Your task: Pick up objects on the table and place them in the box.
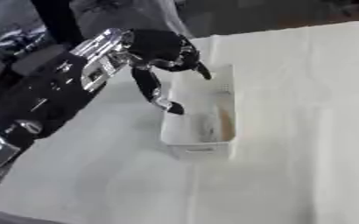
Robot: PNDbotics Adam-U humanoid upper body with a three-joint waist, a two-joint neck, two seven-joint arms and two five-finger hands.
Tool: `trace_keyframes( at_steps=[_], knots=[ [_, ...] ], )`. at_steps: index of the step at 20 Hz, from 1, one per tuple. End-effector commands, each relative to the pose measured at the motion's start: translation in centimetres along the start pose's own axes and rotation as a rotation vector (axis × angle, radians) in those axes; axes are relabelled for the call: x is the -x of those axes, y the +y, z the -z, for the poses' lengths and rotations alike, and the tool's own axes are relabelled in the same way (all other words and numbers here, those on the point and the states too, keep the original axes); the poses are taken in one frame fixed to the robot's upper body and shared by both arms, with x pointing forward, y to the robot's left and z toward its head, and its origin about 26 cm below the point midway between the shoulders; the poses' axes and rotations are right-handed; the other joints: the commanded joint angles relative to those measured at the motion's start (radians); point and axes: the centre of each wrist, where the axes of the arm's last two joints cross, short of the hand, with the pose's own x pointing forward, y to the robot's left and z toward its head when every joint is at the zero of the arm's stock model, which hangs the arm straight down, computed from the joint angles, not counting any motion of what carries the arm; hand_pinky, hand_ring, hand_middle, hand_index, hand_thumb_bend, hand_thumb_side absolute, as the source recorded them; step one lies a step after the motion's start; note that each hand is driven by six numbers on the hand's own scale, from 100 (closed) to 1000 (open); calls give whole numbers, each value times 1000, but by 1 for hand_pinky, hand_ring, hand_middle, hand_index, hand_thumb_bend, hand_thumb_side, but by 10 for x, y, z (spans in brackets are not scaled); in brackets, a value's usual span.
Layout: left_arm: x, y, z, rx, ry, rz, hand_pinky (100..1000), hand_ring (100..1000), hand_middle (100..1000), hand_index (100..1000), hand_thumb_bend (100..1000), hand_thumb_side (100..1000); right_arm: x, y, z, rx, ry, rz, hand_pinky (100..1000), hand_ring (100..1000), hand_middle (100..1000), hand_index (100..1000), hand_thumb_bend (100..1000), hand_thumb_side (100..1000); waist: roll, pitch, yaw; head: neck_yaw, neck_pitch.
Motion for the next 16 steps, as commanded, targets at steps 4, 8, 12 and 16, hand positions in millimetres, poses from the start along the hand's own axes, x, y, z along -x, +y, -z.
trace_keyframes(
  at_steps=[4,8,12,16],
  knots=[
    [7,11,-9,18,28,57,921,899,899,981,1000,1000,0,5,6,-4,-30,20,100,117,140,423,100,1000,-8,-18,4,9,-17],
    [8,9,-11,25,38,65,922,895,894,978,1000,1000,0,5,7,-7,-30,19,100,117,139,423,100,1000,-8,-18,6,9,-23],
    [8,10,-19,-16,62,57,886,864,866,950,1000,1000,-1,4,6,-11,-25,13,100,115,141,423,100,1000,-11,-18,18,68,-127],
    [8,16,-41,-106,118,59,760,772,780,849,853,953,-2,0,6,-17,-19,-4,100,115,140,423,100,1000,-23,-21,36,129,-237]
  ],
)
